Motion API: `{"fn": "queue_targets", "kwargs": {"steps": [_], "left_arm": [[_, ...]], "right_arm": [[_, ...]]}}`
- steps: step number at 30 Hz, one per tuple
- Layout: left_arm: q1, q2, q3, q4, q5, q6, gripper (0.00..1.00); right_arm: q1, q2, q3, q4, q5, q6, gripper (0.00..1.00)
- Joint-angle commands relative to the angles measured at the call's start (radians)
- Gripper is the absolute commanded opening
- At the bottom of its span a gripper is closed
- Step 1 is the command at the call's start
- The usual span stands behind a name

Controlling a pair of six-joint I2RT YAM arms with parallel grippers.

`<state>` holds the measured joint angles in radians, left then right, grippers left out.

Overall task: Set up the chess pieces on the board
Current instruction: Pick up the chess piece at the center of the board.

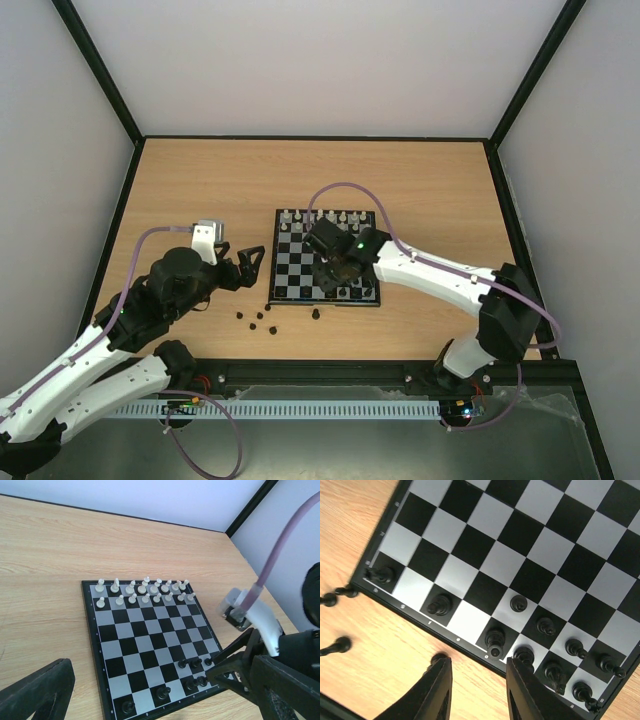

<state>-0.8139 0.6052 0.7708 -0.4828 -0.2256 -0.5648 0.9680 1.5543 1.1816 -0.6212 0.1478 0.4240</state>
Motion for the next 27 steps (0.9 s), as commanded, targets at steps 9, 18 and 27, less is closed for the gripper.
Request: {"fn": "queue_targets", "kwargs": {"steps": [9,18,27], "left_arm": [[0.004,0.002,-0.008,0.007,-0.008,-0.003,0.99],[0.004,0.001,-0.008,0.006,-0.009,-0.004,0.99],[0.004,-0.002,-0.008,0.007,-0.008,-0.003,0.99]], "right_arm": [[0.051,-0.086,-0.015,-0.058,-0.056,0.026,0.43],[0.16,-0.047,-0.057,-0.053,-0.058,0.064,0.47],[0.19,0.055,-0.069,-0.014,-0.054,0.085,0.46]]}}
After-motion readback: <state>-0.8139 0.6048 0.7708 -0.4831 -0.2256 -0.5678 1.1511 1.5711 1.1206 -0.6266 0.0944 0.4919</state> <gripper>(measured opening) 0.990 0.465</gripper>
